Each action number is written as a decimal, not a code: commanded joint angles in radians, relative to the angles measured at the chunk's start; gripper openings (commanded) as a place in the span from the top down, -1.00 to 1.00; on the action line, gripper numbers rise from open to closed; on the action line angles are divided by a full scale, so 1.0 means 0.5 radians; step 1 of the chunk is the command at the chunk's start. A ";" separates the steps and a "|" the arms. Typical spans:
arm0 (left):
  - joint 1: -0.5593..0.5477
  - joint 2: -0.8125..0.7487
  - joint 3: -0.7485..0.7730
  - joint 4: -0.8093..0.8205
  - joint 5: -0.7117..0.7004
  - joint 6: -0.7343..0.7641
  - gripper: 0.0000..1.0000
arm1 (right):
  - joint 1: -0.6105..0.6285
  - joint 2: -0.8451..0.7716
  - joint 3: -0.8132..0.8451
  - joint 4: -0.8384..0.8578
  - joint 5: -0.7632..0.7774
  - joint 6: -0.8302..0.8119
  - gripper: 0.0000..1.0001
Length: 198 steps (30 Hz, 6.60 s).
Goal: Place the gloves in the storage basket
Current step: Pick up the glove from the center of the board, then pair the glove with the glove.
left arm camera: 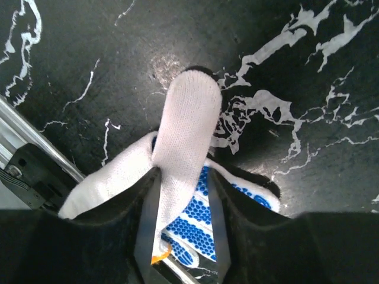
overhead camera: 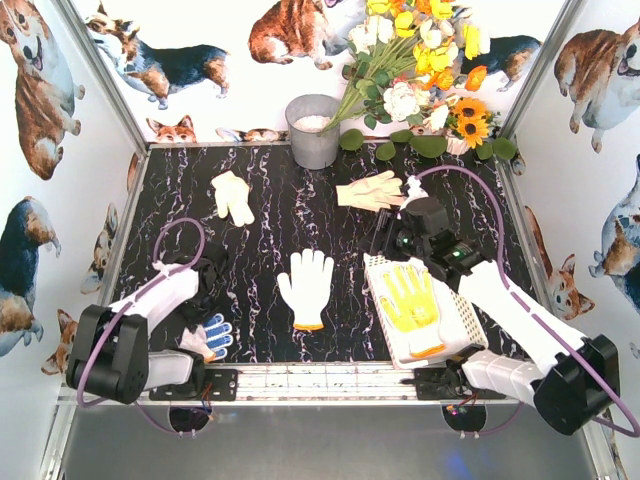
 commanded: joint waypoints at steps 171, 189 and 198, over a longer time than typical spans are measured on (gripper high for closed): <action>-0.664 -0.063 -0.326 2.200 1.089 0.110 0.27 | 0.539 1.123 0.234 0.491 -0.370 0.471 0.07; -0.659 -0.171 -0.346 1.962 0.997 0.081 0.24 | 0.802 1.262 0.364 0.299 0.019 -0.229 0.05; -0.661 -0.117 -0.387 2.031 1.036 0.017 0.38 | 0.848 1.376 0.463 0.309 0.034 -0.337 0.24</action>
